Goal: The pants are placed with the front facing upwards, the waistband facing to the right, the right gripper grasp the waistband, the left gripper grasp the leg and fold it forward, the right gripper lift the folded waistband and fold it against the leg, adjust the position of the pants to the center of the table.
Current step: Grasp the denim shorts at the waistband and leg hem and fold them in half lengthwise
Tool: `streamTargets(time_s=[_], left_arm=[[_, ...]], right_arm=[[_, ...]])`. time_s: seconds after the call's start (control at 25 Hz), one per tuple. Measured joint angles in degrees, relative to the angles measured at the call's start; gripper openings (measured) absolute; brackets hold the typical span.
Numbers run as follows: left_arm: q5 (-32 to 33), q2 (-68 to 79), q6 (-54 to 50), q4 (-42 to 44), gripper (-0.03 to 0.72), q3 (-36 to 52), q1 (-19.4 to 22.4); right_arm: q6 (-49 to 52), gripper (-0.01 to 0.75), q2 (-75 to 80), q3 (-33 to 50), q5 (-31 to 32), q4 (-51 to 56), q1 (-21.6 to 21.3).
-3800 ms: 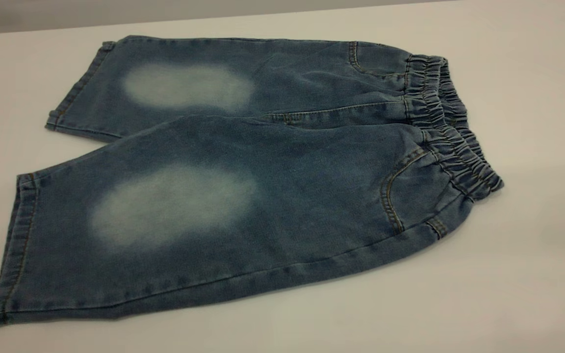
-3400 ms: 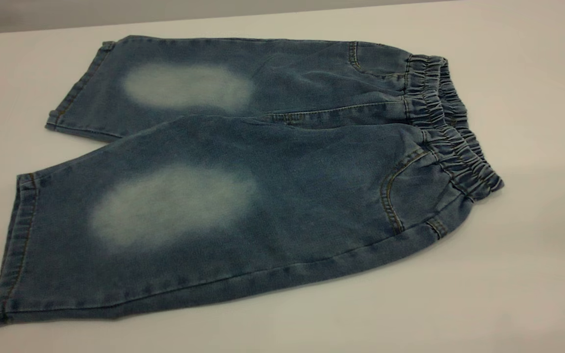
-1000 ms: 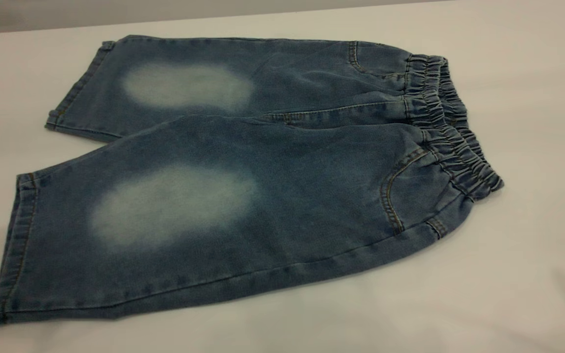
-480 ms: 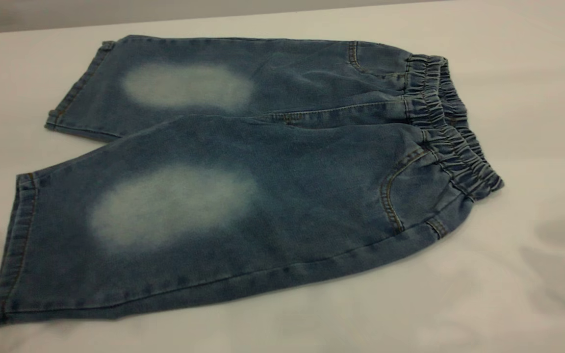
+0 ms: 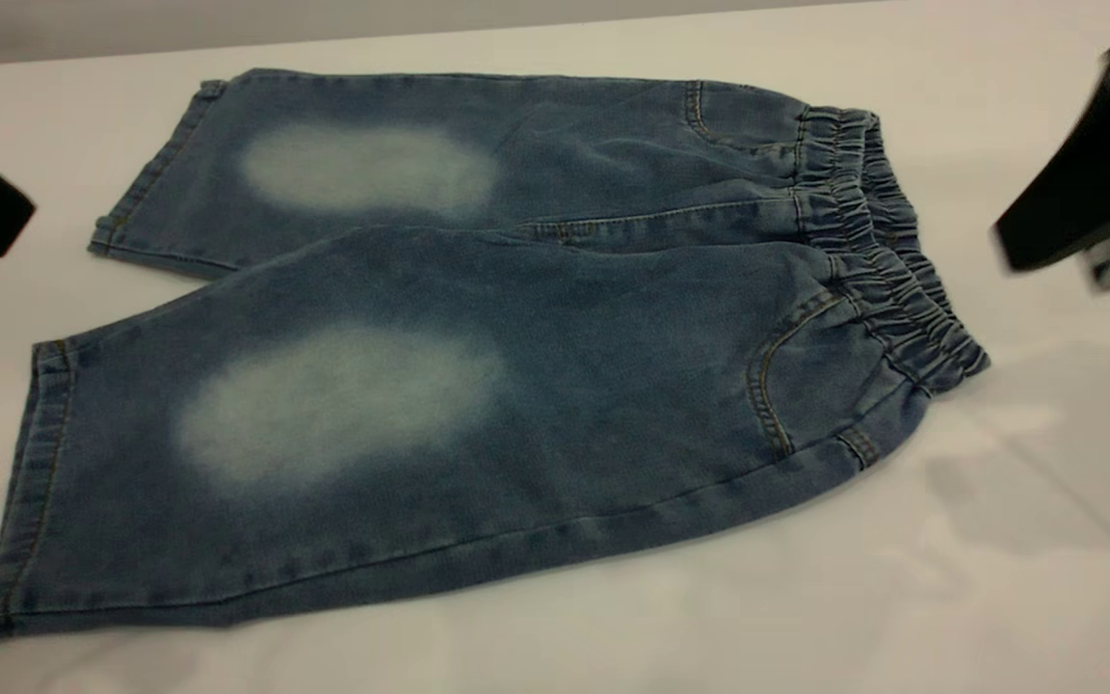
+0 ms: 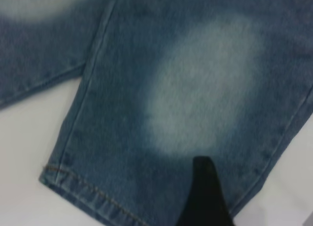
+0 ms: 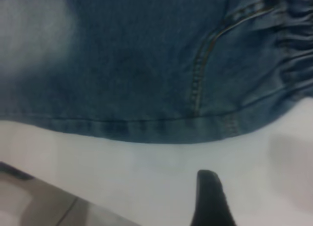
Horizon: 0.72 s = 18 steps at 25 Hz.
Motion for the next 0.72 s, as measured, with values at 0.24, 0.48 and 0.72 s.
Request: streamTargets(time_s=[0.24,0.48,0.72], left_arm=[[-0.1,0.0,0.9,0.5,0.469,0.0,-1.0],[-0.2,0.0,1.0,0.1,0.469,0.0,-1.0],[-0.2,0.0,1.0,0.0,0.469,0.0,-1.0]], right_arm=[[-17.1,0.385,12.7,-0.1,1.4,18.1,-0.1],[-28.8,0.385,21.2,-0.1,3.2,29.2,-0.7],[-31.9,0.385,25.0,-1.5,3.2,29.8,-6.2]])
